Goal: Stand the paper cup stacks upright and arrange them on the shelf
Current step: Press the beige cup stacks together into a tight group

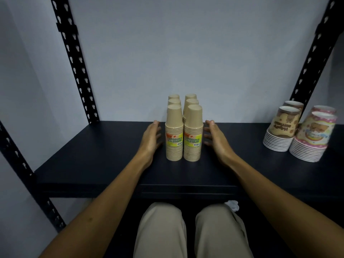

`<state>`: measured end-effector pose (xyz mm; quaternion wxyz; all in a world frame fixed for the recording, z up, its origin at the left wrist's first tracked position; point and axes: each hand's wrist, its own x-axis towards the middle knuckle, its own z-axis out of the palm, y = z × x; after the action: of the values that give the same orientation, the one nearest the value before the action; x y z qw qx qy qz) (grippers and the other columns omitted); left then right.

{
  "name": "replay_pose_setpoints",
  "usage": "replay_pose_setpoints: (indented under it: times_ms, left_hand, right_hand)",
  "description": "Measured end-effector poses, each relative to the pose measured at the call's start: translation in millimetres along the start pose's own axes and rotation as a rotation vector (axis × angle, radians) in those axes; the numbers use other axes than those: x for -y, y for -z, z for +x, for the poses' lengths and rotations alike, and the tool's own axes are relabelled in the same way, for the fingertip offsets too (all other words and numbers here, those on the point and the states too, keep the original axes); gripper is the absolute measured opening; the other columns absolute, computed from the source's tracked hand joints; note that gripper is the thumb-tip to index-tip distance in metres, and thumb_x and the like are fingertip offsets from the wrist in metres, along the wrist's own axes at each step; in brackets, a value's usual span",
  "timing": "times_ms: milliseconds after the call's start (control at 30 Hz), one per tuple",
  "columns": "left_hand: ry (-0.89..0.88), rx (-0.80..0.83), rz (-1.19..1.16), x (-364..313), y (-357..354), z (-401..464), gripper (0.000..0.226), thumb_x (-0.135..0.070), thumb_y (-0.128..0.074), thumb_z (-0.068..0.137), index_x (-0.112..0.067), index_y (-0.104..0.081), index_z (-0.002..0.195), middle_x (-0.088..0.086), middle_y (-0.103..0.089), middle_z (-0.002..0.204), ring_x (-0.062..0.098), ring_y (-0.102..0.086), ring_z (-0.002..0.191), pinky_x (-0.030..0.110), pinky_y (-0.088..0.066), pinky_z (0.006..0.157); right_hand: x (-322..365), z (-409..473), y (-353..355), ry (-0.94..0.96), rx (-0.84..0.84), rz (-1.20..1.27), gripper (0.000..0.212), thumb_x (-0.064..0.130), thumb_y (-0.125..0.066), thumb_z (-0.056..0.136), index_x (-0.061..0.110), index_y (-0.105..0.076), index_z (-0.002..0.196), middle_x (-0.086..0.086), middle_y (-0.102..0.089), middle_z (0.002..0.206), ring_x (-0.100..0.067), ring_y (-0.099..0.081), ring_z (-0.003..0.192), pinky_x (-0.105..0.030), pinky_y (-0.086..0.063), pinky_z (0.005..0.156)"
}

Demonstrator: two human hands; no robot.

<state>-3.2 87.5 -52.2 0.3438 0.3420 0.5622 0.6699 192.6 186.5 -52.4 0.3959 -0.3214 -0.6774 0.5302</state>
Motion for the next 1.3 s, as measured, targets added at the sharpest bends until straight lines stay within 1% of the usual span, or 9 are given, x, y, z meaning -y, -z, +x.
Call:
replay_pose_setpoints:
  times_ms: [200, 333, 467, 633, 700, 800, 967, 1100, 1300]
  left_hand:
    - [-0.079, -0.019, 0.094, 5, 15, -21, 0.033, -0.015, -0.05, 0.1, -0.014, -0.054, 0.133, 0.006, -0.06, 0.131, 0.019, -0.058, 0.119, 0.041, -0.049, 0.1]
    - [-0.097, 0.026, 0.16, 2, 11, -21, 0.035, -0.005, -0.053, 0.097, -0.008, -0.057, 0.131, 0.006, -0.068, 0.12, 0.018, -0.066, 0.109, 0.04, -0.053, 0.096]
    - [-0.091, 0.073, 0.165, -4, 4, -21, 0.03, -0.002, -0.048, 0.098, -0.008, -0.064, 0.123, 0.005, -0.071, 0.113, 0.017, -0.068, 0.106, 0.03, -0.057, 0.085]
    - [-0.099, 0.075, 0.15, -3, 6, -27, 0.029, -0.001, -0.046, 0.099, -0.003, -0.062, 0.123, 0.011, -0.07, 0.113, 0.021, -0.068, 0.106, 0.032, -0.057, 0.088]
    - [-0.124, 0.089, 0.146, 0, 11, -34, 0.029, -0.002, -0.049, 0.098, -0.004, -0.062, 0.124, 0.01, -0.07, 0.116, 0.019, -0.067, 0.108, 0.033, -0.055, 0.091]
    - [-0.173, 0.141, 0.19, 3, 20, -45, 0.034, -0.003, -0.062, 0.091, -0.008, -0.063, 0.124, 0.004, -0.07, 0.116, 0.014, -0.066, 0.108, 0.03, -0.054, 0.091]
    - [-0.185, 0.155, 0.406, 2, 15, -49, 0.051, -0.023, -0.083, 0.074, -0.015, -0.061, 0.121, -0.001, -0.07, 0.108, 0.012, -0.068, 0.099, 0.028, -0.056, 0.086]
    - [-0.203, 0.108, 0.479, 4, 14, -48, 0.047, -0.023, -0.083, 0.074, -0.013, -0.061, 0.115, 0.0, -0.07, 0.106, 0.012, -0.068, 0.096, 0.03, -0.057, 0.086]
    - [-0.216, 0.12, 0.513, 4, 14, -49, 0.046, -0.022, -0.08, 0.079, -0.011, -0.062, 0.119, 0.0, -0.07, 0.109, 0.012, -0.068, 0.099, 0.031, -0.056, 0.09]
  right_hand:
    - [-3, -14, 8, 0.054, 0.024, -0.073, 0.043, 0.028, -0.048, 0.1, 0.018, -0.043, 0.141, -0.005, -0.055, 0.131, -0.019, -0.058, 0.117, -0.041, -0.052, 0.094]
    - [3, -16, 1, 0.089, 0.049, -0.094, 0.035, 0.013, -0.05, 0.098, 0.015, -0.053, 0.133, -0.003, -0.064, 0.119, -0.018, -0.062, 0.11, -0.039, -0.056, 0.088]
    - [6, -16, -4, 0.089, 0.043, -0.075, 0.037, 0.005, -0.043, 0.099, 0.012, -0.055, 0.133, 0.003, -0.068, 0.112, -0.015, -0.065, 0.105, -0.033, -0.056, 0.084]
    - [4, -23, -1, 0.09, 0.045, -0.058, 0.037, 0.005, -0.04, 0.101, 0.013, -0.052, 0.135, 0.0, -0.064, 0.121, -0.011, -0.062, 0.109, -0.021, -0.055, 0.077]
    - [0, -28, 3, 0.107, 0.026, -0.096, 0.037, 0.008, -0.047, 0.099, 0.011, -0.052, 0.136, -0.001, -0.063, 0.124, -0.014, -0.061, 0.112, -0.023, -0.055, 0.077]
    - [-1, -37, 8, 0.141, 0.035, -0.13, 0.038, 0.013, -0.06, 0.093, 0.012, -0.056, 0.131, 0.0, -0.065, 0.119, -0.012, -0.063, 0.108, -0.028, -0.056, 0.082]
    - [3, -45, 4, 0.188, 0.097, -0.216, 0.039, 0.018, -0.069, 0.087, 0.017, -0.059, 0.125, 0.009, -0.067, 0.109, -0.001, -0.065, 0.094, -0.014, -0.052, 0.076]
    - [2, -45, 5, 0.201, 0.082, -0.265, 0.043, 0.026, -0.076, 0.081, 0.02, -0.062, 0.12, 0.008, -0.068, 0.108, -0.006, -0.066, 0.095, -0.018, -0.054, 0.079]
    - [0, -44, 4, 0.195, 0.086, -0.321, 0.049, 0.021, -0.08, 0.077, 0.017, -0.06, 0.121, 0.006, -0.067, 0.102, -0.009, -0.066, 0.094, -0.022, -0.054, 0.081]
